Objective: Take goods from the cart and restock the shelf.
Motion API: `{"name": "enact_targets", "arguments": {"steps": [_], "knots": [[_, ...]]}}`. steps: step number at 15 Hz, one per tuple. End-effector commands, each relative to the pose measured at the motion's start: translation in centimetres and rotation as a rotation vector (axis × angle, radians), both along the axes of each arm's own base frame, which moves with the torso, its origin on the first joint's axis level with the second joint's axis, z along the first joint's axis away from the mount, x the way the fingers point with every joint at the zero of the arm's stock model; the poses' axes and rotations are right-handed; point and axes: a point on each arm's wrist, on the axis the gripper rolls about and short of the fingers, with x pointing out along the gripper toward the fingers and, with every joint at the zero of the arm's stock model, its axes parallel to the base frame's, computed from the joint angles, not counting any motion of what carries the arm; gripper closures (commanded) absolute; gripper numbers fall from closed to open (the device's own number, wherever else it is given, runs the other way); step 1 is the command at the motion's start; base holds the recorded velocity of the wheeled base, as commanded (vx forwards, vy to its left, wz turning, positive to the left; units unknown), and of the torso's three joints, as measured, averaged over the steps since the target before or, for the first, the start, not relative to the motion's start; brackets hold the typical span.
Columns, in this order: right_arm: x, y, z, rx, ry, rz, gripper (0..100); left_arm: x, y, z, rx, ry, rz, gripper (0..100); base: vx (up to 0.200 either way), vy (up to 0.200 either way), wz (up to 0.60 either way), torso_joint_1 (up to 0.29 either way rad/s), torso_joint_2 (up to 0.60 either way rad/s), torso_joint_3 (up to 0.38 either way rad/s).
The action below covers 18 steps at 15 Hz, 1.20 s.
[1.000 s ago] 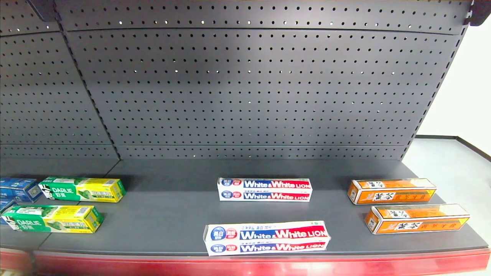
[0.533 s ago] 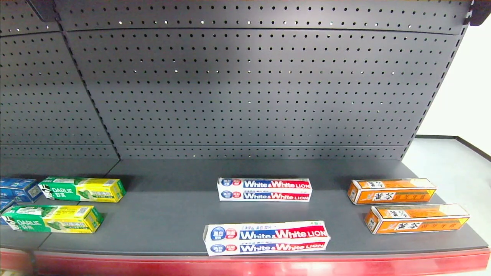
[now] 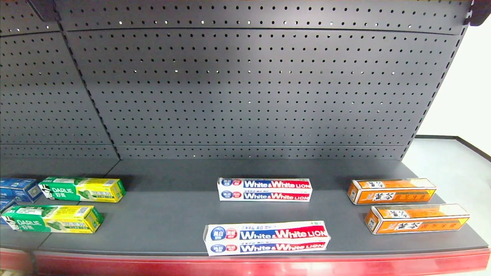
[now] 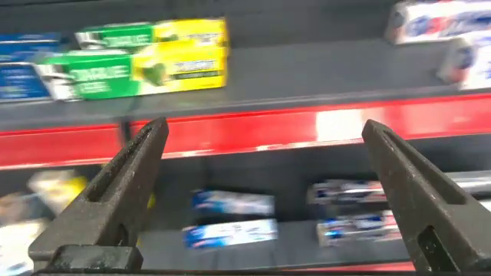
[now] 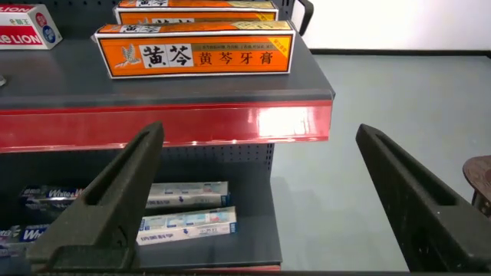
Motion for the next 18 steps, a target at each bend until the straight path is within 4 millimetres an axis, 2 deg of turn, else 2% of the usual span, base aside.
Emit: {"name": "enact_targets", "arguments": {"steps": [1, 3, 4, 5, 6, 7, 8, 10, 12, 18], "knots": [[0.01, 0.0, 0.01, 0.0, 0.001, 0.0, 0, -0.07, 0.18, 0.04, -0.158, 0.011, 0.063, 0, 0.0, 0.0, 0.0, 0.0, 0.0, 0.0], [0.01, 0.0, 0.01, 0.0, 0.001, 0.0, 0, -0.1, 0.29, 0.2, -0.108, 0.004, 0.129, 0, 0.0, 0.0, 0.0, 0.0, 0.0, 0.0], [0.02, 0.0, -0.03, 0.0, 0.003, 0.0, 0, -0.16, 0.46, 0.14, 0.043, -0.001, 0.199, 0, 0.0, 0.0, 0.0, 0.0, 0.0, 0.0], [0.01, 0.0, 0.01, 0.0, 0.001, 0.0, 0, -0.16, 0.45, 0.11, 0.113, -0.001, 0.195, 0, 0.0, 0.0, 0.0, 0.0, 0.0, 0.0], [0.01, 0.0, 0.0, 0.0, 0.003, 0.0, 0, -0.11, 0.26, 0.07, 0.172, -0.011, 0.111, 0, 0.0, 0.0, 0.0, 0.0, 0.0, 0.0], [0.01, 0.0, 0.0, 0.0, 0.003, 0.0, 0, 0.07, -0.1, -0.57, 0.197, -0.006, -0.052, 0, 0.0, 0.0, 0.0, 0.0, 0.0, 0.0], [0.01, 0.0, 0.01, 0.0, 0.001, 0.0, 0, 0.05, -0.2, -0.57, 0.205, -0.011, -0.097, 0, 0.0, 0.0, 0.0, 0.0, 0.0, 0.0], [0.02, 0.0, -0.03, 0.0, 0.003, 0.0, 0, 0.07, -0.06, -0.6, 0.188, 0.0, -0.032, 0, 0.0, 0.0, 0.0, 0.0, 0.0, 0.0], [0.01, 0.0, 0.01, 0.0, 0.001, 0.0, 0, 0.09, 0.23, -0.59, 0.049, 0.014, 0.099, 0, 0.0, 0.0, 0.0, 0.0, 0.0, 0.0], [0.01, 0.0, 0.01, 0.0, 0.001, 0.0, 0, 0.09, 0.21, -0.6, 0.119, 0.013, 0.093, 0, 0.0, 0.0, 0.0, 0.0, 0.0, 0.0]]}}
